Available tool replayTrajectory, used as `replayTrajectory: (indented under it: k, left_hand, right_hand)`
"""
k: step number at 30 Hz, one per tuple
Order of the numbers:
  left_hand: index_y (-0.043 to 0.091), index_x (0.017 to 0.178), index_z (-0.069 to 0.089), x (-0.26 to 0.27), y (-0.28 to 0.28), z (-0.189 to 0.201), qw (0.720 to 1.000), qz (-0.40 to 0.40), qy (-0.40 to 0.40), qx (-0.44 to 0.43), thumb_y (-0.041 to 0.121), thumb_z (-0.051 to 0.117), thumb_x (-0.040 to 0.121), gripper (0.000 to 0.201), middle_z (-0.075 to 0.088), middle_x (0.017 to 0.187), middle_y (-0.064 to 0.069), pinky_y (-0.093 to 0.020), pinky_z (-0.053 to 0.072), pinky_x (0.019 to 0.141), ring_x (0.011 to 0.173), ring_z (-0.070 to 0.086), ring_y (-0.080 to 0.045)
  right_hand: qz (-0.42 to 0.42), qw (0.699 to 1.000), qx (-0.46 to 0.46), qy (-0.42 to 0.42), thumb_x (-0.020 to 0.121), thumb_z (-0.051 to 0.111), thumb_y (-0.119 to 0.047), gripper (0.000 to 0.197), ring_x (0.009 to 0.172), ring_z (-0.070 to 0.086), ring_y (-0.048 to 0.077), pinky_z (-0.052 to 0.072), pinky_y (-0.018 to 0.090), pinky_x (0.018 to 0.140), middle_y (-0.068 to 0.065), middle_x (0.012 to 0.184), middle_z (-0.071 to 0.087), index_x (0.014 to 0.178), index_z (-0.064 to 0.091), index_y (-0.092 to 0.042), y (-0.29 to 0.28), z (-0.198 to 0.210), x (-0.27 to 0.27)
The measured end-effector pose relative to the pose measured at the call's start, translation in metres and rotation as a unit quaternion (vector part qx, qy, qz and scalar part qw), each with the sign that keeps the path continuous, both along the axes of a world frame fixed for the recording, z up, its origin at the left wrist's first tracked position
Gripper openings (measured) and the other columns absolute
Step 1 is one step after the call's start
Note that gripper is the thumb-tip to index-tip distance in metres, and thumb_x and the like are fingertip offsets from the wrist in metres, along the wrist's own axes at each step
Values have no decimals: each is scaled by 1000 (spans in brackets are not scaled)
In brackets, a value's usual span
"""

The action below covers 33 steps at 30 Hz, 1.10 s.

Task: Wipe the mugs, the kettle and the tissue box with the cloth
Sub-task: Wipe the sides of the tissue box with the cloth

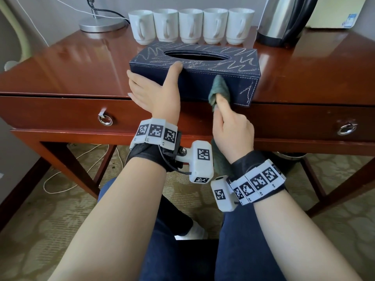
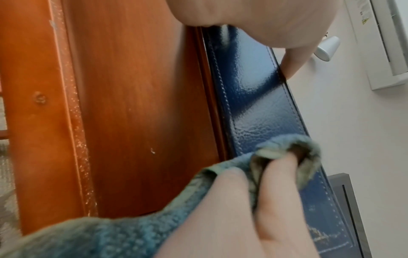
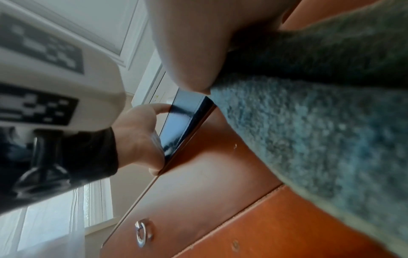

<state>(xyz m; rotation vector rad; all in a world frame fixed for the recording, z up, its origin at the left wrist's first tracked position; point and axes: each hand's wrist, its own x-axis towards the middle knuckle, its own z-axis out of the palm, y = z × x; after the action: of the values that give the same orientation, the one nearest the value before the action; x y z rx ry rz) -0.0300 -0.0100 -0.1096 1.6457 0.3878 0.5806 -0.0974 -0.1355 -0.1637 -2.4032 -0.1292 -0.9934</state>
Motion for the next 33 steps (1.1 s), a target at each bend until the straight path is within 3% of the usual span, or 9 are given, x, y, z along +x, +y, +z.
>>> replayTrajectory:
  k: [5,11,15,20,26,29,33]
  left_hand:
    - [5,155,3,0,0,0,1000,4,-3,-3,49,74,80,112,14,161,-9,-35,-8,121,151,4,-17]
    - [6,156,-1,0,-4,-1,999,-8,-17,-33,59,65,66,123,8,163,-8,-38,-8,122,151,-1,-20]
    - [2,155,-5,-1,-5,-1,1000,-11,-14,1,45,70,85,111,-1,165,-11,-33,-12,119,152,-5,-19]
    - [2,154,-9,4,-4,1,1000,-27,5,10,45,66,87,109,-11,164,-14,-36,-15,120,151,-13,-20]
    - [1,154,-9,7,-5,7,999,-41,16,17,44,64,88,107,-13,163,-17,-36,-14,120,151,-14,-23]
    - [1,154,-8,6,-4,8,999,-39,19,20,44,64,89,106,-12,163,-17,-35,-13,121,151,-13,-23]
    - [1,154,-8,6,-5,7,999,-35,18,24,43,64,89,106,-11,164,-17,-35,-12,121,152,-12,-23]
  right_hand:
    - [2,997,-61,50,96,44,-20,36,62,62,40,37,36,57,14,69,64,128,59,-25,-12,-15,-2]
    - [-26,999,-3,-34,94,43,-19,37,57,61,39,49,42,54,14,67,64,125,62,-16,-22,-18,-3]
    - [10,999,-26,-24,94,41,-22,37,56,61,40,49,42,52,13,65,63,124,63,-20,-14,-14,5]
    - [-17,997,-72,-32,90,47,-17,31,50,59,38,39,32,49,10,60,62,113,68,-20,-38,-30,-5]
    - [-20,996,-30,-87,93,45,-16,33,51,59,36,49,38,47,11,61,62,117,67,-11,-50,-15,-3]
    - [5,997,-47,-54,92,48,-16,33,53,60,38,49,40,50,11,61,62,119,66,-16,-41,-9,0]
    - [5,996,-90,-24,90,46,-15,33,50,59,38,44,35,49,10,60,62,115,68,-19,-52,-21,-8]
